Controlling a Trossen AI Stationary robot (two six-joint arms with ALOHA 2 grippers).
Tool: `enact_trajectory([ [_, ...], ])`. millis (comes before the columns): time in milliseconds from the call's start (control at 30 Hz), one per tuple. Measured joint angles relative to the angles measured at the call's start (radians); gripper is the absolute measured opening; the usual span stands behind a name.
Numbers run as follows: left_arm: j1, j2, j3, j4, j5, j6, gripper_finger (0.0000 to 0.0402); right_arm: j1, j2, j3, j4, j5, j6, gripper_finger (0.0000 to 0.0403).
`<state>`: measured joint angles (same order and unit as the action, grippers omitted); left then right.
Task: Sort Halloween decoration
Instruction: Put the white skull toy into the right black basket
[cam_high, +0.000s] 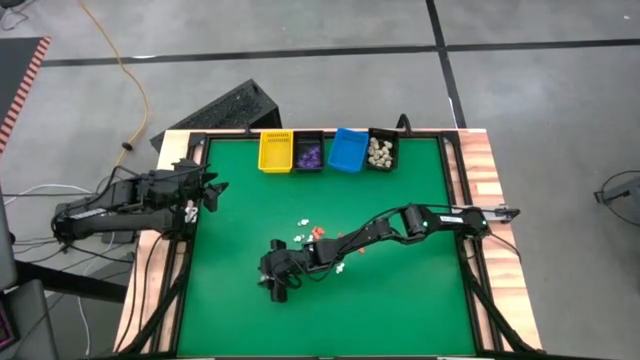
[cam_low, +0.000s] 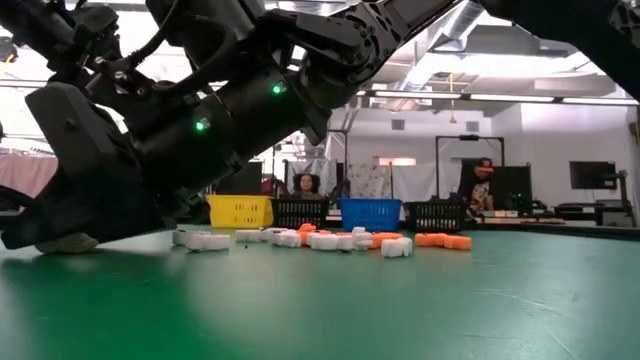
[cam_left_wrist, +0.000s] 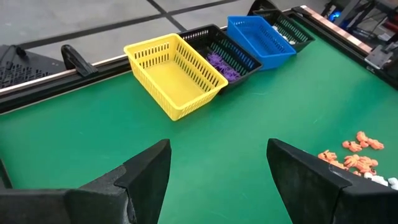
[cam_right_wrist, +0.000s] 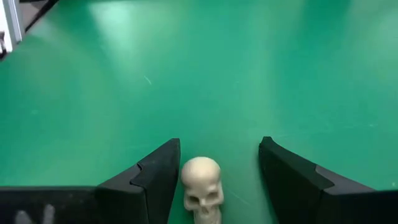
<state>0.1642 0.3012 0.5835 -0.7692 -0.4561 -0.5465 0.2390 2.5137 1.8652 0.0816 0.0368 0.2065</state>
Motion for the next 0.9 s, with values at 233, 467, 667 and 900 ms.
enact_trajectory([
  [233,0.0,0.0,0.0,0.0,0.0,0.0,0.0256,0.002,0.019,-0.001,-0.009,0.017,0.03,0.0194],
  [467,0.0,0.0,0.0,-0.001,0.0,0.0,0.0256,0.002,0.019,-0.003,-0.011,0.021,0.033,0.0112],
  [667,0.0,0.0,0.0,-0.001,0.0,0.002,0.0256,0.002,0.019,-0.004,-0.01,0.021,0.064,0.0107],
  [900,0.0,0.0,0.0,-0.001,0.0,0.002,0.0256,0.0,0.0,-0.007,0.014,0.022,0.153,0.0107],
])
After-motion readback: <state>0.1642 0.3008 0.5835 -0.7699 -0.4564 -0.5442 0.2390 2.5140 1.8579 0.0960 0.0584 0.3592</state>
